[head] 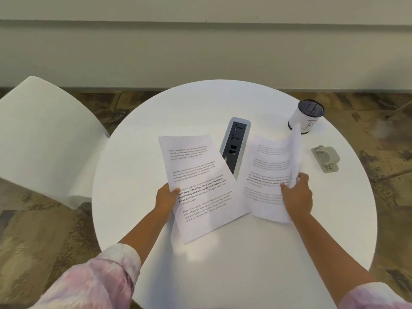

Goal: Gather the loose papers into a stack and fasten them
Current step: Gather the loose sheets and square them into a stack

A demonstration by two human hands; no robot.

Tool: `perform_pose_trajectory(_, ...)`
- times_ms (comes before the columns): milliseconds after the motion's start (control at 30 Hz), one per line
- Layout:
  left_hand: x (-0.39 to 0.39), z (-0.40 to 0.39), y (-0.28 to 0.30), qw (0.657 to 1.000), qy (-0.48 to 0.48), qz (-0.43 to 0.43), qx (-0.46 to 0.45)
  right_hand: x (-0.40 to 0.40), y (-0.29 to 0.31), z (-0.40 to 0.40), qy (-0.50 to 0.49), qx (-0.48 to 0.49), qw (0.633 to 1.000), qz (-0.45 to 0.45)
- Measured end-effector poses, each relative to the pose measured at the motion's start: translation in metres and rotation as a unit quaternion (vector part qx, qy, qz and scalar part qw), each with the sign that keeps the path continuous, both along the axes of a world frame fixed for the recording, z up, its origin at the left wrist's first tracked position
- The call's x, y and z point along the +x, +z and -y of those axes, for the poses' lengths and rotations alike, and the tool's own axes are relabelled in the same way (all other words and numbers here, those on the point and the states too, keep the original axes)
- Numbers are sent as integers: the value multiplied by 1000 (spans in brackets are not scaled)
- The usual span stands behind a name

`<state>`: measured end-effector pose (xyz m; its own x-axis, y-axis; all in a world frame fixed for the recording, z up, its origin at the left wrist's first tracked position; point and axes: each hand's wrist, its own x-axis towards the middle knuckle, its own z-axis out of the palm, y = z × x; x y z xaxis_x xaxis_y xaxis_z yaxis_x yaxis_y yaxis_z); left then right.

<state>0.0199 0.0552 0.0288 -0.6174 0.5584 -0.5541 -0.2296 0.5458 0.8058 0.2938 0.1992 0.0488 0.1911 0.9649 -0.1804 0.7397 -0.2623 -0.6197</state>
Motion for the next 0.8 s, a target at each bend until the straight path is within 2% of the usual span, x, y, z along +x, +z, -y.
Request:
perform_pose_trajectory(167,0,-5,-5,999,15,30,-12,-21,43,-9,100,106,989,-16)
perform_pose_trajectory(267,-1,-7,-6,999,11,38,-19,-34,68,-14,152,126,979,-55)
perform_pose_trajectory(433,-4,-7,-8,999,0,8,-34,-55,86,-14,227,61,960,-155)
perform_pose_trajectory(567,-6,-6,-8,999,4,43,-32,-72,80,-12,271,-17,940,-206)
perform_pose_trajectory(800,-5,-2,-5,988,93,121,-30,-91,26,12,326,-101,927,-154)
